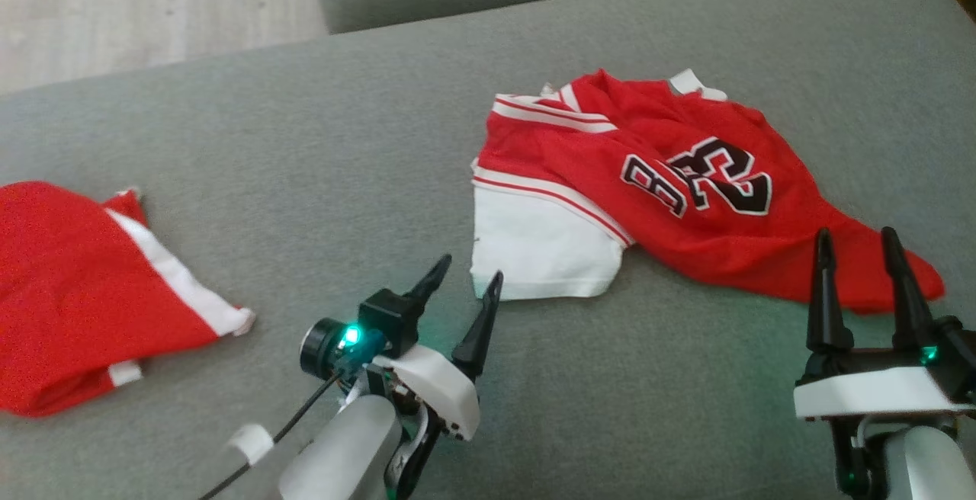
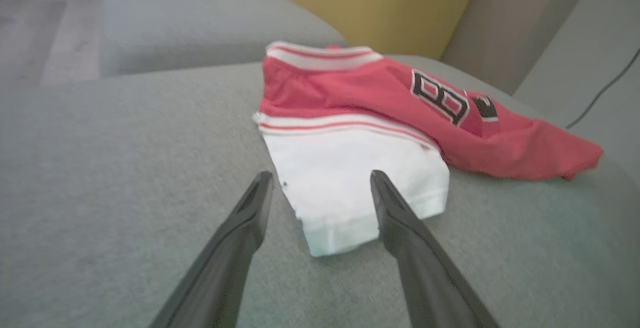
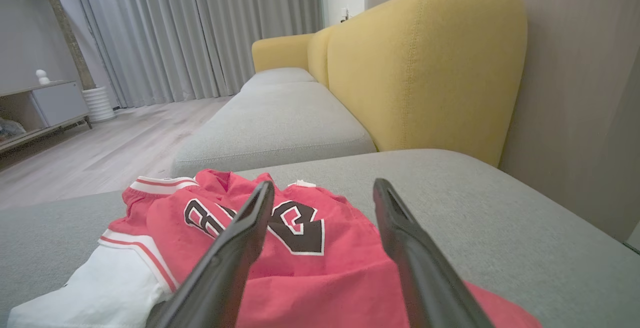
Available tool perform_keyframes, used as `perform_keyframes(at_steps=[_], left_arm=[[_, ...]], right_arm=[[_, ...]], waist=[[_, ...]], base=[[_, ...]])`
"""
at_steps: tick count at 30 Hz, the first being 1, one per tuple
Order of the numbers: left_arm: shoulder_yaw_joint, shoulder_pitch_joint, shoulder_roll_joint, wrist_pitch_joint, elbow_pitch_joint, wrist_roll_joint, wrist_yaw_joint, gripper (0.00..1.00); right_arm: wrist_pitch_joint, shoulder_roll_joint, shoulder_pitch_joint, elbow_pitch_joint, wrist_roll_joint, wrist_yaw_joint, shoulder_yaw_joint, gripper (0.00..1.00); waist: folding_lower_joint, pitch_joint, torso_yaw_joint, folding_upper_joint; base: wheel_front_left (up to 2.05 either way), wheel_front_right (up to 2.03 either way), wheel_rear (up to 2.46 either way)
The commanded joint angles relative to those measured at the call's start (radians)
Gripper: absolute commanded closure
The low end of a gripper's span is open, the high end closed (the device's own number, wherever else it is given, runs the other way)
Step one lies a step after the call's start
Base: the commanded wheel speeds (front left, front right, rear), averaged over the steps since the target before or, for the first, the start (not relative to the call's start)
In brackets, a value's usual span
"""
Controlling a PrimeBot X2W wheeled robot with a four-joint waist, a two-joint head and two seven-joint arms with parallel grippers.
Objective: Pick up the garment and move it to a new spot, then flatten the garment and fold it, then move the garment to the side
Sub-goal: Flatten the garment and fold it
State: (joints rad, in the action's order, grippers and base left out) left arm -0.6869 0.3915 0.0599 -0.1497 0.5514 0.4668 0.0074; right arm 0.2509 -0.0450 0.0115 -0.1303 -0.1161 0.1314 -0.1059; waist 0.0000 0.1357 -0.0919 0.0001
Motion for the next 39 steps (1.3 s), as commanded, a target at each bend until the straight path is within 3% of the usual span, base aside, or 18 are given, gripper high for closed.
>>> perform_keyframes(at_steps=[1,10,15,17,25,34,39], left_arm=[[0.011,0.053,-0.002,0.025,0.006,0.011,-0.007,0.00],[-0.007,0.114,-0.006,0.062,0.118,0.021,0.021,0.00],[-0.008,0.123,-0.006,0.061,0.154,0.032,0.013,0.00],[-0.016,0.125,-0.006,0.065,0.163,0.037,-0.004,1.00],[0.014,0.126,0.007,-0.024,0.105,0.065,-0.022,1.00],[0.055,0.093,0.039,-0.085,-0.051,0.058,0.039,1.00],[0.061,0.084,0.049,-0.091,-0.103,0.049,0.063,1.00]], right_arm=[[0.011,-0.006,0.037,0.029,-0.013,-0.001,0.029,0.00],[0.011,-0.005,0.060,0.028,-0.034,-0.001,0.045,0.00],[0.011,-0.005,0.064,0.025,-0.038,-0.001,0.048,0.00],[0.011,-0.005,0.063,0.019,-0.038,-0.001,0.045,0.00],[0.011,-0.005,0.046,-0.100,-0.006,-0.001,-0.029,0.00],[0.011,-0.005,0.117,-0.334,-0.036,-0.001,-0.170,0.00],[0.011,-0.005,0.178,-0.413,-0.050,-0.001,-0.197,0.00]], waist=[[0.0000,0.023,-0.029,-0.0001],[0.0000,0.073,-0.099,-0.0001],[0.0000,0.078,-0.115,-0.0001],[0.0000,0.077,-0.119,-0.0001],[0.0000,0.046,-0.107,-0.0001],[0.0000,0.039,-0.078,-0.0001],[0.0000,0.054,-0.069,-0.0001]], base=[[0.00,0.00,0.00],[0.00,0.00,0.00],[0.00,0.00,0.00],[0.00,0.00,0.00],[0.00,0.00,0.00],[0.00,0.00,0.00],[0.00,0.00,0.00]])
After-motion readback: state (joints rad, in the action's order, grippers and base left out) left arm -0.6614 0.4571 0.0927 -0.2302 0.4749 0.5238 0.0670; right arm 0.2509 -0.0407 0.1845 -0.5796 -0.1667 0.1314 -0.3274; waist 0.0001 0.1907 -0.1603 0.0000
